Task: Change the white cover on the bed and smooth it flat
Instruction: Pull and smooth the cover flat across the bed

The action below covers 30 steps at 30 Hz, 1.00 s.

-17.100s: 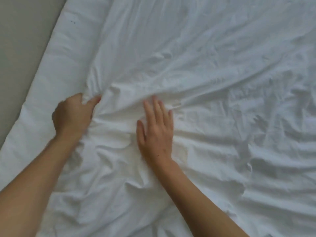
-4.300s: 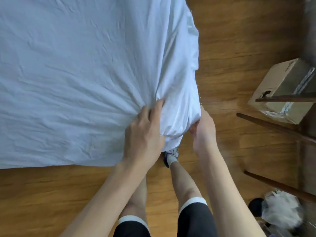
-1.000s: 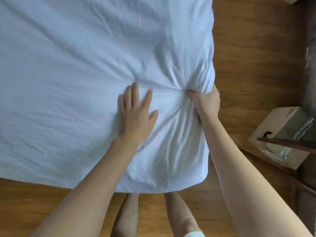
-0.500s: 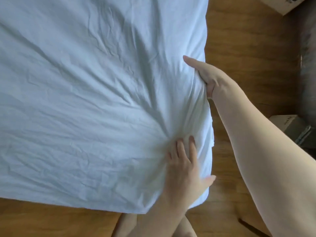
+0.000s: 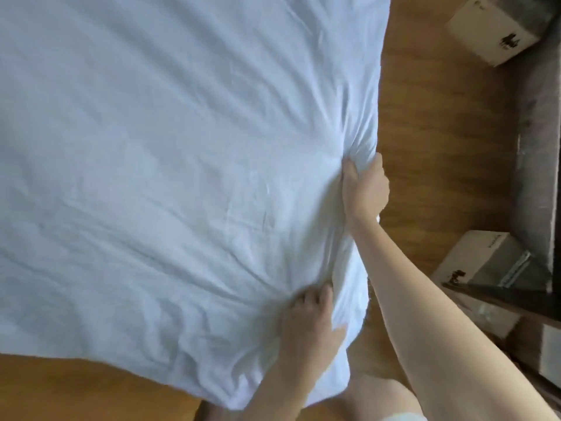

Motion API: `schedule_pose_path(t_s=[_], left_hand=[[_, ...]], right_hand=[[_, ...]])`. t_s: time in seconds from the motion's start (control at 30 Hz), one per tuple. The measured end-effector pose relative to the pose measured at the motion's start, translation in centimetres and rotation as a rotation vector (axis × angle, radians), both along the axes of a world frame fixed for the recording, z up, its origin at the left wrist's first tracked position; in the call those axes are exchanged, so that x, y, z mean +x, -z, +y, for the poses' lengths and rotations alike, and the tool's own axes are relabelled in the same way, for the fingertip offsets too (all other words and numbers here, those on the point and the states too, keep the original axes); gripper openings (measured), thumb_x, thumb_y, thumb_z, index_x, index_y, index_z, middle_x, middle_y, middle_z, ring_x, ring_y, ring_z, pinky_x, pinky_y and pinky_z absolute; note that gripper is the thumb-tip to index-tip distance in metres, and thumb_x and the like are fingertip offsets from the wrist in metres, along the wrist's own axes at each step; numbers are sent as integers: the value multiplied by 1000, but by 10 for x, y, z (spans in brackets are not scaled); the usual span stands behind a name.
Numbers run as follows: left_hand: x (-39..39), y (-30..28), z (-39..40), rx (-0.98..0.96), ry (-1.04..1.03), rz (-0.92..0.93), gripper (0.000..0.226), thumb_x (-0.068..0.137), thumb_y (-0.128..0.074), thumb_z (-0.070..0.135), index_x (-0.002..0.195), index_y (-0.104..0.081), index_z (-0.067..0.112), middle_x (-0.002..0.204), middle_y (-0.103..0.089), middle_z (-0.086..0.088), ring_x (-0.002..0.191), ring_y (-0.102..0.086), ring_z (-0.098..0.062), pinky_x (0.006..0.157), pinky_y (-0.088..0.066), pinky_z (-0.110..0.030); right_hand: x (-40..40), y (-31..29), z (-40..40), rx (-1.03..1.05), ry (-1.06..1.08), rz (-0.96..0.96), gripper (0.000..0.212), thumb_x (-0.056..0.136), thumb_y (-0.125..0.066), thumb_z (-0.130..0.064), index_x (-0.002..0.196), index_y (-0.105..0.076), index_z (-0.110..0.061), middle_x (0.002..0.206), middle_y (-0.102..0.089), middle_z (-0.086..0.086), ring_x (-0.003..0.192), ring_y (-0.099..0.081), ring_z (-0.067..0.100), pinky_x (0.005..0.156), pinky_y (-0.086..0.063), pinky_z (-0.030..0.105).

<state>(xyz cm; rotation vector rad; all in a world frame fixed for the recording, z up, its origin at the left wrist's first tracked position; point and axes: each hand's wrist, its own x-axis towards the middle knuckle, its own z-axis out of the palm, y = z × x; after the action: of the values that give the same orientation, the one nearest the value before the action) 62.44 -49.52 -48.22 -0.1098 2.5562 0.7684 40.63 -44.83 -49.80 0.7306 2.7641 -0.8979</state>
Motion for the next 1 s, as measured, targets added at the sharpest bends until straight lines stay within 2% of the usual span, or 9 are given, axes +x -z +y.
schedule_pose_path(t_s=[0.07,0.13,0.2,0.3,0.4,0.5,0.63,0.8,1.0], left_hand=[[-4,-1,0,49,-19,71,47,65,-65,53,95,-56,18,74,-58,2,63,-60,-19,48,-47,-27],[-14,-3,1,68,-94,172,39,82,-51,53,101,-53,19,83,-57,1,70,-60,-20,51,-48,-28],[-42,-2,2,70,-210,249,36,89,-45,48,110,-51,20,98,-57,0,81,-61,-22,56,-50,-29],[-111,2,7,9,-425,438,39,90,-50,33,124,-54,15,121,-55,-8,104,-56,-26,79,-51,-36],[-198,5,3,-93,-551,543,44,89,-55,24,131,-54,7,134,-49,-17,118,-50,-33,96,-42,-40],[-272,6,0,-200,-695,434,52,89,-54,30,137,-49,8,142,-42,-21,128,-42,-39,105,-34,-44],[-314,4,7,-289,-825,202,62,93,-50,38,145,-36,8,149,-32,-24,138,-29,-38,110,-26,-48],[-313,2,9,-298,-779,142,61,96,-49,38,149,-31,13,155,-23,-22,144,-20,-36,116,-22,-51],[-324,9,-4,-286,-823,202,62,92,-39,41,144,-38,7,146,-42,-21,137,-37,-36,108,-36,-53]], right_hand=[[-6,-3,16,-39,-45,-36,41,86,-58,-49,101,-56,-11,102,-64,8,98,-59,29,73,-38,33],[-15,0,27,-291,-6,-111,45,73,-66,-54,98,-58,-18,104,-64,1,99,-62,21,80,-49,36],[-29,5,34,-546,40,-193,56,67,-70,-57,112,-60,-25,110,-67,-6,102,-64,14,92,-52,39],[-69,0,40,-701,-33,-246,60,77,-62,-59,122,-62,-18,115,-69,-4,105,-65,13,98,-50,38],[-113,-8,43,-876,-156,-381,51,91,-54,-52,125,-61,-14,112,-70,-6,96,-68,5,82,-53,22],[-142,-10,46,-990,-243,-622,54,94,-44,-58,131,-57,-20,110,-68,-16,87,-65,-8,66,-48,8],[-186,-9,54,-1209,-129,-717,54,97,-40,-56,134,-54,-19,127,-64,-5,118,-59,11,105,-43,33],[-215,-10,37,-1300,-110,-828,50,94,-51,-51,125,-60,-13,122,-67,5,116,-62,20,109,-40,39],[-231,-12,-3,-1432,-33,-1097,48,83,-64,-38,112,-69,0,119,-65,18,112,-61,30,110,-38,41]])
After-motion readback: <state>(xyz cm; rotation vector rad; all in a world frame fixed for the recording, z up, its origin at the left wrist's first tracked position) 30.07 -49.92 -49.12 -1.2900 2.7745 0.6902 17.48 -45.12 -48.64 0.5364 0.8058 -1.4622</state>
